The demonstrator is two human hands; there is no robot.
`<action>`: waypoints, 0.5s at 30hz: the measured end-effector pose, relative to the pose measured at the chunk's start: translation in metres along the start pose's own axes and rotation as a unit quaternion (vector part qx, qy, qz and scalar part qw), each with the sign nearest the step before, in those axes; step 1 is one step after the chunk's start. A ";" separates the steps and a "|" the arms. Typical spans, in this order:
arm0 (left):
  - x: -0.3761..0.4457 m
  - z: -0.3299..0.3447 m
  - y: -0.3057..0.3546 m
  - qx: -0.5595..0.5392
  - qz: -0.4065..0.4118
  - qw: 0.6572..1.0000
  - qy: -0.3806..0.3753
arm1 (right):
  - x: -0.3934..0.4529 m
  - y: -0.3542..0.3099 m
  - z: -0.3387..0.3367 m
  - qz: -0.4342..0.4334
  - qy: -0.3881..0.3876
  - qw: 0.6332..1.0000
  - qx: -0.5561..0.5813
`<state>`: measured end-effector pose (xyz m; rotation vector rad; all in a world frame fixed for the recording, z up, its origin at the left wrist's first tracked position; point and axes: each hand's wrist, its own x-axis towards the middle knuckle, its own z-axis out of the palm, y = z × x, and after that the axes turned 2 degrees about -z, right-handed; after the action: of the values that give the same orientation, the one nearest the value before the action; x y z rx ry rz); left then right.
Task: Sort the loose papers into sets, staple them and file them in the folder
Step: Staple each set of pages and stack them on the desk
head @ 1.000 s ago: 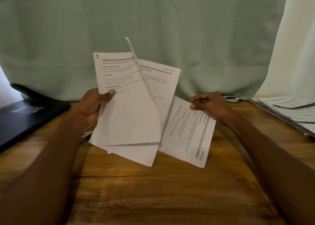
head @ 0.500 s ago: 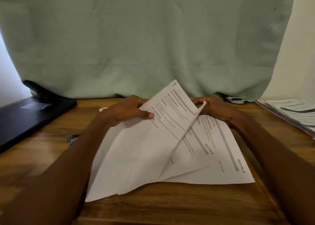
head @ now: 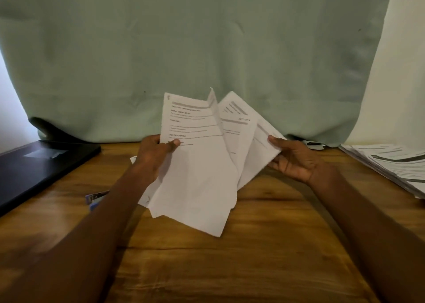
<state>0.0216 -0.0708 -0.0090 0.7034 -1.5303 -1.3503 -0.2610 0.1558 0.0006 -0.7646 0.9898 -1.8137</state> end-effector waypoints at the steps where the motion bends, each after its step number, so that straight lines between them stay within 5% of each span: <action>1: 0.002 -0.001 -0.001 -0.018 -0.008 1.000 0.013 | 0.000 0.001 0.002 -0.007 0.006 1.000 0.003; 15: 0.003 0.002 0.000 -0.039 -0.010 0.999 -0.009 | 0.014 0.026 0.011 -0.077 0.108 0.984 -0.122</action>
<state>0.0184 -0.0725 -0.0085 0.6603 -1.4795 -1.4278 -0.2466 0.1329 -0.0152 -0.8225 1.3460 -1.9619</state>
